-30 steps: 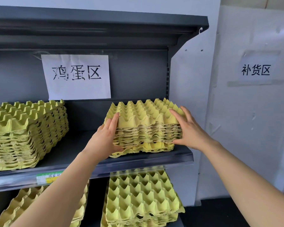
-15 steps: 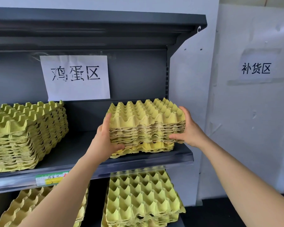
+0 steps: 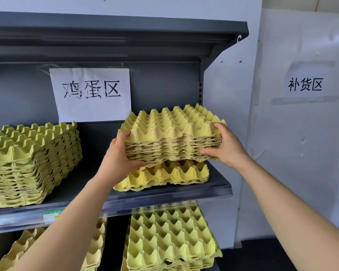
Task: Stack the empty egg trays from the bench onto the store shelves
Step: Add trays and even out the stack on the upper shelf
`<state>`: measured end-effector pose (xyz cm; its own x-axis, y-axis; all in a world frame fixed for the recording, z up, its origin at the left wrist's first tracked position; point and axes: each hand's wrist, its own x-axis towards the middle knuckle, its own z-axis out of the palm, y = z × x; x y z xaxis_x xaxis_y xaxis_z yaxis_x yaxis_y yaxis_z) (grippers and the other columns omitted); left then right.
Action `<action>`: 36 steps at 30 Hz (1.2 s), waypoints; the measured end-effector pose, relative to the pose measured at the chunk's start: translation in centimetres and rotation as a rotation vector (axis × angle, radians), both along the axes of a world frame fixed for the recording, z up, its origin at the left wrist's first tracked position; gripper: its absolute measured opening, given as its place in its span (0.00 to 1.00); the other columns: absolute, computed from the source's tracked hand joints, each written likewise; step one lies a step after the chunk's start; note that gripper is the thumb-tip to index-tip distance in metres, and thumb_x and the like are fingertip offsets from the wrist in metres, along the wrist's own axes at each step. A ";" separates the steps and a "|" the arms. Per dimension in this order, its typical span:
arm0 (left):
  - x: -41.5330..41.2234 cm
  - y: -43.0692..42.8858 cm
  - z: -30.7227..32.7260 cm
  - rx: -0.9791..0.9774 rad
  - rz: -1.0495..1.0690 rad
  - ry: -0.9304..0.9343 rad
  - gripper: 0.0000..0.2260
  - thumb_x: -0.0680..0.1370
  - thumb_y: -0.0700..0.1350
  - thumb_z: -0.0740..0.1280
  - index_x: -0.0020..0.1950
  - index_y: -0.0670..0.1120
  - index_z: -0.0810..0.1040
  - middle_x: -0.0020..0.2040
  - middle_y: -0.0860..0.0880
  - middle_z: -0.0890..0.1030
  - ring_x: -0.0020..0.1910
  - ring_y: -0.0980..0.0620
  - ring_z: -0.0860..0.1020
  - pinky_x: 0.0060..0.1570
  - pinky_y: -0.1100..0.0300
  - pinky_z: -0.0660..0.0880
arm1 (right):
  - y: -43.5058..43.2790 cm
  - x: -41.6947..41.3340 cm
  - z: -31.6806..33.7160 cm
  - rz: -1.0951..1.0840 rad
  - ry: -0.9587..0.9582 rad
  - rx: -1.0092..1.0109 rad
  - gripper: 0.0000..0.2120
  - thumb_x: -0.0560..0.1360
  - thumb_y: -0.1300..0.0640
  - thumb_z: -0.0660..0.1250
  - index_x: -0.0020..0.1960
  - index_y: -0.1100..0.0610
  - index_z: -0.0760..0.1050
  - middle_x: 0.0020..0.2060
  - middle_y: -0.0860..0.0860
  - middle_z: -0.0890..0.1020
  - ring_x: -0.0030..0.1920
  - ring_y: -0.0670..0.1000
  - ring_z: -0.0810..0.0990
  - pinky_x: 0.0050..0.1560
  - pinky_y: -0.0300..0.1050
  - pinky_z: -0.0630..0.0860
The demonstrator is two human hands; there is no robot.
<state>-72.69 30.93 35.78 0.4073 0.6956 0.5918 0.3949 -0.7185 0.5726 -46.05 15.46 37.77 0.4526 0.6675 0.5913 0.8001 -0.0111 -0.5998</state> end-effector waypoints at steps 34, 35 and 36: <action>-1.2 0.5 -2.5 -0.149 0.006 -0.063 0.50 0.70 0.61 0.70 0.78 0.48 0.41 0.77 0.43 0.58 0.74 0.44 0.62 0.68 0.52 0.65 | 1.9 -2.0 -2.3 0.044 0.031 -0.063 0.39 0.76 0.41 0.60 0.77 0.51 0.41 0.77 0.49 0.46 0.76 0.49 0.48 0.73 0.49 0.50; -1.1 0.6 -2.2 -0.148 -0.007 -0.059 0.48 0.71 0.61 0.70 0.78 0.47 0.43 0.77 0.43 0.60 0.73 0.44 0.64 0.66 0.53 0.66 | 2.2 -1.8 -1.8 0.008 -0.010 -0.086 0.35 0.78 0.41 0.57 0.77 0.54 0.46 0.77 0.51 0.51 0.76 0.50 0.52 0.73 0.49 0.53; -1.0 0.7 -2.1 -0.130 -0.017 -0.052 0.46 0.71 0.60 0.70 0.78 0.46 0.45 0.76 0.44 0.62 0.72 0.44 0.65 0.64 0.56 0.66 | 2.4 -1.5 -1.6 -0.029 -0.060 -0.120 0.32 0.79 0.41 0.54 0.77 0.55 0.51 0.76 0.52 0.56 0.75 0.52 0.57 0.72 0.49 0.56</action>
<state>-73.70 31.59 33.72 0.3912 0.7609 0.5177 0.3507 -0.6433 0.6806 -47.57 17.82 36.21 0.4391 0.7221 0.5346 0.8329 -0.1040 -0.5436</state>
